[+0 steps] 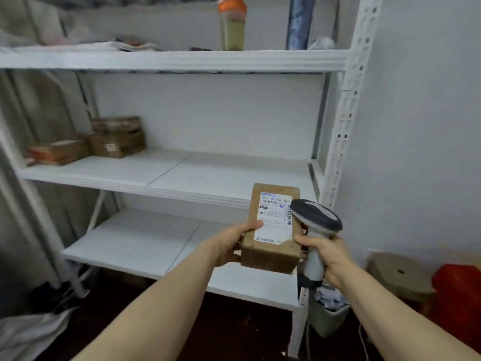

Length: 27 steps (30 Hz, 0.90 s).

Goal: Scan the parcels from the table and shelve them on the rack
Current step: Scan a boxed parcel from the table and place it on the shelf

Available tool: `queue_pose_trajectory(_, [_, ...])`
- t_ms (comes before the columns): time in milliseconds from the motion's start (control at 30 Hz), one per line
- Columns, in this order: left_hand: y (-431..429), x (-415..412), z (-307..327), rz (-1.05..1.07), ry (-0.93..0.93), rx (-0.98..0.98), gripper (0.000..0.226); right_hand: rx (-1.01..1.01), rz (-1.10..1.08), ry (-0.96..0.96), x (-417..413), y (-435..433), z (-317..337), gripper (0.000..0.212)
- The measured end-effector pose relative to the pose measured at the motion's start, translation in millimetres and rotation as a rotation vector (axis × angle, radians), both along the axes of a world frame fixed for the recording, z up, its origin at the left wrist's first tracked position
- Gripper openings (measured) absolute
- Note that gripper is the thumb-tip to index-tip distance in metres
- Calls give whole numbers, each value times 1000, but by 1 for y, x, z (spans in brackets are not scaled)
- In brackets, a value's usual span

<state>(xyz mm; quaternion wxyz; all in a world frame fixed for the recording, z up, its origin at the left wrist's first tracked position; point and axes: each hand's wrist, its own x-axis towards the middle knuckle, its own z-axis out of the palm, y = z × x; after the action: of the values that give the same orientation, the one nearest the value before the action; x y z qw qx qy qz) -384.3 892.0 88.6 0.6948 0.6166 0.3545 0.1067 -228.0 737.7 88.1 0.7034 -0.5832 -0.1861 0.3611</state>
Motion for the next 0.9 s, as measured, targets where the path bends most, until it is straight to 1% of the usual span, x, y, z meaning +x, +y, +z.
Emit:
queue_pose_trajectory(100, [45, -65, 9, 77, -11, 2, 68, 4, 84, 23, -45, 69, 2, 38])
queue_pose_trajectory(233, [91, -138, 15, 165, -82, -4, 63, 17, 173, 26, -94, 149, 10, 35])
queue_pose_trajectory(367, [132, -192, 15, 284, -188, 7, 56, 3, 279, 1, -141, 222, 9, 32])
queue_pose_trajectory(433, [158, -217, 15, 328, -196, 28, 54, 4, 326, 7, -162, 260, 8, 33])
queue_pose_trajectory(533, [205, -249, 15, 396, -131, 48, 61, 21, 381, 21, -190, 317, 7, 32])
queue_pose_trajectory(600, [243, -266, 15, 446, -142, 48, 65, 42, 406, 44, -206, 359, 6, 33])
queue_pose_trajectory(767, [348, -294, 23, 542, -156, 67, 68, 67, 458, 61, -235, 470, 11, 41])
queue_pose_trajectory(900, [426, -317, 27, 620, -171, 51, 80, 65, 495, 49, -257, 553, 21, 35])
